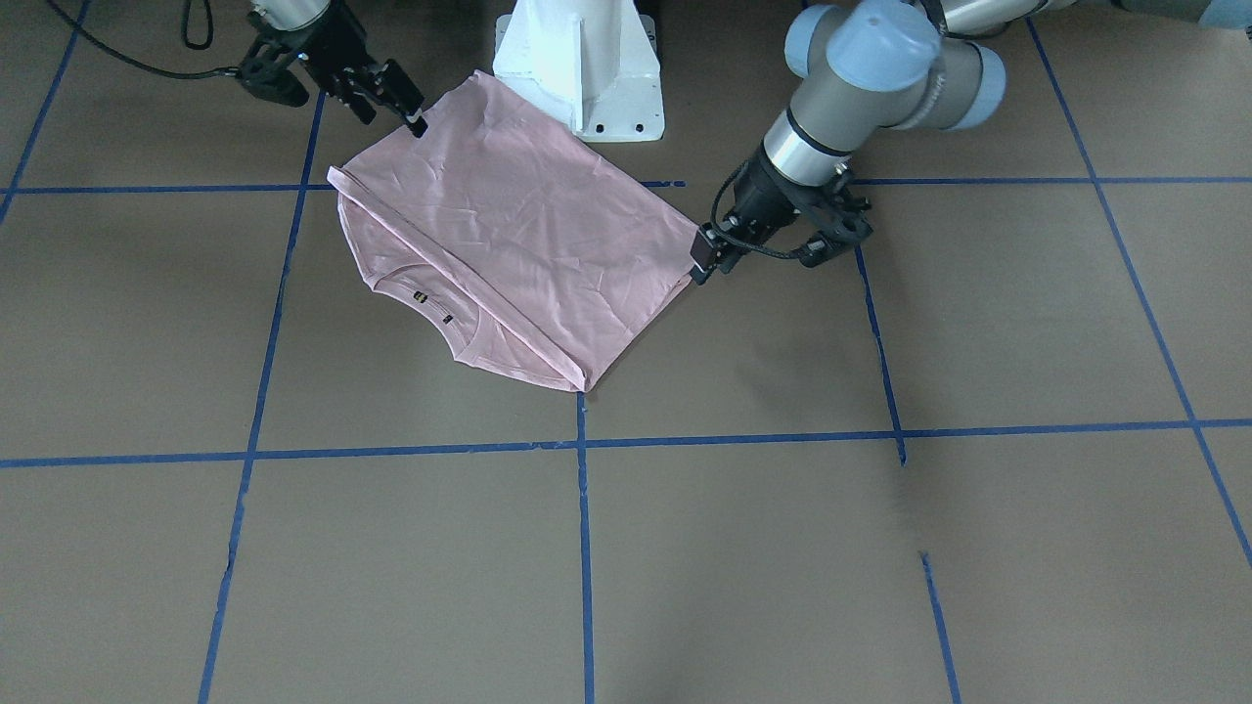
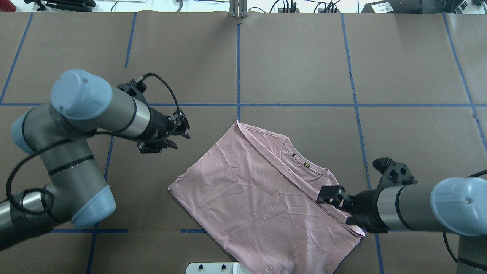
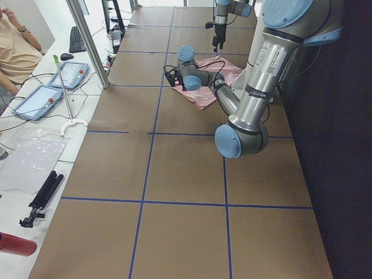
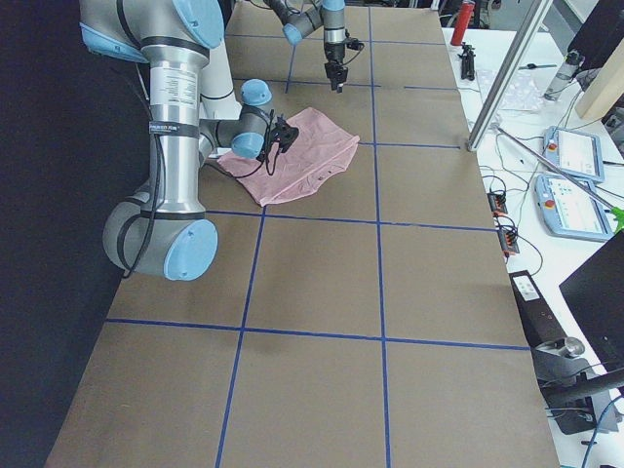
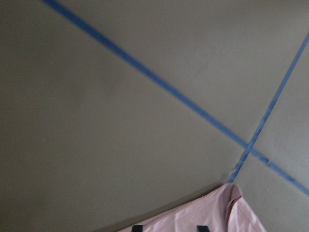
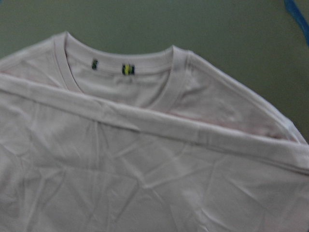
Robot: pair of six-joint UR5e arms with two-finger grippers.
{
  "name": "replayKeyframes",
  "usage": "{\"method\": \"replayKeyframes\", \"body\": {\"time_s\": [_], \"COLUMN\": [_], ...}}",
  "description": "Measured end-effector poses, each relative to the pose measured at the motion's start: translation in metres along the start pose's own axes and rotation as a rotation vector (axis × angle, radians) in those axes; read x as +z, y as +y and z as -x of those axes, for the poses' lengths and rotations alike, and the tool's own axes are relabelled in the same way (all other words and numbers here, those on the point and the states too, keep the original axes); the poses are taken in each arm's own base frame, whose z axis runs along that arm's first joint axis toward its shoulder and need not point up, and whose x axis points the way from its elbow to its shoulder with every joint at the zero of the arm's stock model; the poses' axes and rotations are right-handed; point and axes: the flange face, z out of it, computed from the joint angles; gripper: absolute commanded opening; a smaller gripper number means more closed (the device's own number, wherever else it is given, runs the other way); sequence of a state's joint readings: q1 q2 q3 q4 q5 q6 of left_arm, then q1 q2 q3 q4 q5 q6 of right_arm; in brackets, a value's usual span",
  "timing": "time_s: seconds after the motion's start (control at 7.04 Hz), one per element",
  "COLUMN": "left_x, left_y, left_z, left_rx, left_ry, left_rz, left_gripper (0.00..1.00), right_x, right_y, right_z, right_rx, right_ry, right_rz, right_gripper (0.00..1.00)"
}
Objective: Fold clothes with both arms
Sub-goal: 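Release the shirt and raise the right gripper while the left gripper lowers beside it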
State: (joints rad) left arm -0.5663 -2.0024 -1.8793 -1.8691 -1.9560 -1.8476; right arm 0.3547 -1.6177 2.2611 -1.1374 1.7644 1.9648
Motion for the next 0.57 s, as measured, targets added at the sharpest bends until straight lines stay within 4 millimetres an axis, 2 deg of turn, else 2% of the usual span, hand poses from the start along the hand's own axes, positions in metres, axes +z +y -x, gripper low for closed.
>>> {"method": "replayKeyframes", "body": {"time_s": [0.14,0.28,0.57], "left_x": [0.017,0.029,0.05], "left_y": [0.031,0.044,0.061], "left_z": [0.01,0.021,0.04], "left_rx": [0.016,0.022,0.02], "left_ry": [-0.057,-0.101,-0.167], "left_rz": [-0.026,-0.045,-0.047], "left_gripper": [0.57,0.58,0.57], "right_x": [-0.01,-0.018,-0.026], "right_y": [-0.03,-0.047,-0.062], "right_z": [0.016,0.027,0.024], "right_rx": [0.014,0.023,0.036], "right_ry": [-0.042,-0.072,-0.075], "right_rz": [-0.059,-0.094,-0.115], "right_gripper": [1.0,1.0,1.0]}}
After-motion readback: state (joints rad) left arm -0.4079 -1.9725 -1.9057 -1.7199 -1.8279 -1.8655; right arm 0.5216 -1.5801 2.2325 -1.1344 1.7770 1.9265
